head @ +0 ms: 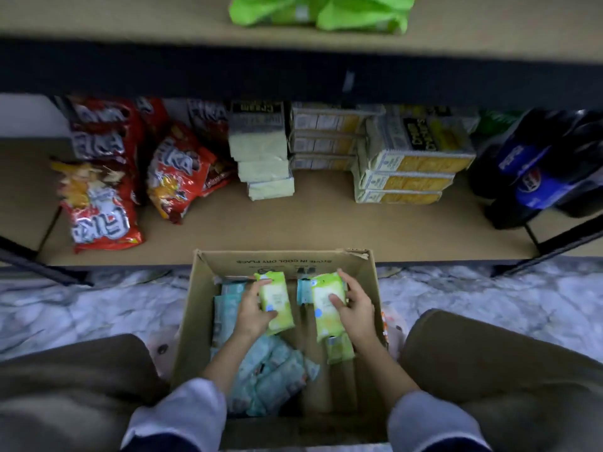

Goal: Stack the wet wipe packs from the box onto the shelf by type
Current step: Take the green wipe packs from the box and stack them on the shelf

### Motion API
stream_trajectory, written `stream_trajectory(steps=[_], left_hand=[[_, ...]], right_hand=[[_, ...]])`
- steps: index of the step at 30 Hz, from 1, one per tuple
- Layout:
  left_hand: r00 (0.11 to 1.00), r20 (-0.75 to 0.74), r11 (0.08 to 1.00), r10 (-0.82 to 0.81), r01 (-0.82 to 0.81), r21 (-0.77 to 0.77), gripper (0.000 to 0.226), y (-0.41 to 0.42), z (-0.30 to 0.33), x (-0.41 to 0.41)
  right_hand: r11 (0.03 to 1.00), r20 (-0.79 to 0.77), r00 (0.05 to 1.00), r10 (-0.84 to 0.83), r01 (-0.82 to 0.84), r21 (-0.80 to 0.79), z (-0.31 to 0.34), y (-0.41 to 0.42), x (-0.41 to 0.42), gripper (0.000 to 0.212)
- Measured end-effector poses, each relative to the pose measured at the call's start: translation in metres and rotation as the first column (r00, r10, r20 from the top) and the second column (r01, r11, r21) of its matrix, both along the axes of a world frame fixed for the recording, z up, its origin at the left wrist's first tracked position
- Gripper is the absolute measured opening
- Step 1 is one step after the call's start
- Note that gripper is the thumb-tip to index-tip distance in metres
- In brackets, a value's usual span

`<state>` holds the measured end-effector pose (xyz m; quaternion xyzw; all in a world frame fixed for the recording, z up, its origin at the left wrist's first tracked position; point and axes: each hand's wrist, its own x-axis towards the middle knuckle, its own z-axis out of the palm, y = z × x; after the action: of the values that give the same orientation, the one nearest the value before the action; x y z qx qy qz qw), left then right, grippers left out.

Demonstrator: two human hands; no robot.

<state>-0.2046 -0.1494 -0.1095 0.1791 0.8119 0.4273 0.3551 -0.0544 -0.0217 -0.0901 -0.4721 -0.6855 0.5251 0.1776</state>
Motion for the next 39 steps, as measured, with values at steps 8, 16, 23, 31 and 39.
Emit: stream_trajectory(steps=[8, 16, 23, 31, 39], left_hand=[[0.982, -0.187, 0.942, 0.012, 0.052, 0.332, 0.065, -0.003, 0.162, -0.015], [0.93, -0.368, 0.82, 0.01, 0.203, 0.535, 0.066, -0.019, 0.292, -0.016], [0.895, -0.434, 0.746, 0.099, 0.222, 0.627, 0.068, -0.01, 0.372, -0.034], [0.885, -0.449, 0.72, 0.12, 0.234, 0.653, 0.065, 0.043, 0.443, -0.072], [0.895, -0.439, 0.852, 0.076, 0.171, 0.495, 0.056, 0.086, 0.452, -0.096]], right_hand=[[0.995, -0.33, 0.941, 0.073, -0.045, 0.091, 0.155, -0.001, -0.013, 0.039], [0.988, -0.459, 0.875, 0.151, -0.114, 0.108, 0.266, -0.011, -0.004, 0.071], [0.978, -0.608, 0.778, 0.155, -0.032, 0.208, 0.339, 0.006, -0.019, 0.073], [0.971, -0.663, 0.74, 0.115, 0.057, 0.233, 0.414, 0.054, -0.064, 0.058], [0.926, -0.429, 0.886, 0.175, -0.001, 0.376, 0.429, 0.09, -0.111, 0.055]])
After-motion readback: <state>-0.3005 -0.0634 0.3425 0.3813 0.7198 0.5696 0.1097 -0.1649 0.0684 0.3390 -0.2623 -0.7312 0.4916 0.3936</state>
